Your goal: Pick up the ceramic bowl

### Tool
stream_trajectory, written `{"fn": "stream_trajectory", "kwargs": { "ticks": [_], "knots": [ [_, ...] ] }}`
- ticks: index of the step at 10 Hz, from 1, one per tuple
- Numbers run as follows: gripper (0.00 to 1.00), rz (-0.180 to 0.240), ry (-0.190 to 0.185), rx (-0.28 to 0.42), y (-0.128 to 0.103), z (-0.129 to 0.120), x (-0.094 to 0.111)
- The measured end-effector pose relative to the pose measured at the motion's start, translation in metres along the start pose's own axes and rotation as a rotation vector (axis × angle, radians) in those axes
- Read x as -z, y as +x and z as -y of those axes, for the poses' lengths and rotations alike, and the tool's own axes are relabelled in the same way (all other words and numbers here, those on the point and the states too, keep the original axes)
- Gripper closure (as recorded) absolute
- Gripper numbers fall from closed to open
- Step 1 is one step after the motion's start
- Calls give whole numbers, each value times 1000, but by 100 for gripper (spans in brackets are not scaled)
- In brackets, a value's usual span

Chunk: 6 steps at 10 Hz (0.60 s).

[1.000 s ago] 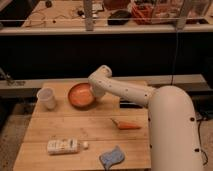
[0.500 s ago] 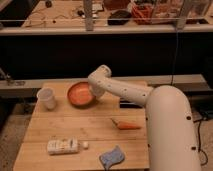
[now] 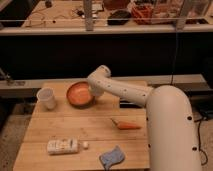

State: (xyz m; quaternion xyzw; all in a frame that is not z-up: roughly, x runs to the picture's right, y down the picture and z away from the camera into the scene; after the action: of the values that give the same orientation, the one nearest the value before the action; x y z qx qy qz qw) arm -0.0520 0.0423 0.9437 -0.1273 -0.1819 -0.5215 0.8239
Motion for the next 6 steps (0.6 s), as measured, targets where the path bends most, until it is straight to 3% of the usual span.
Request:
{"fn": "stream_trajectory", "kwargs": {
  "ticks": [6],
  "knots": [
    [100,-11,17,6,-2,2,4]
  ]
}}
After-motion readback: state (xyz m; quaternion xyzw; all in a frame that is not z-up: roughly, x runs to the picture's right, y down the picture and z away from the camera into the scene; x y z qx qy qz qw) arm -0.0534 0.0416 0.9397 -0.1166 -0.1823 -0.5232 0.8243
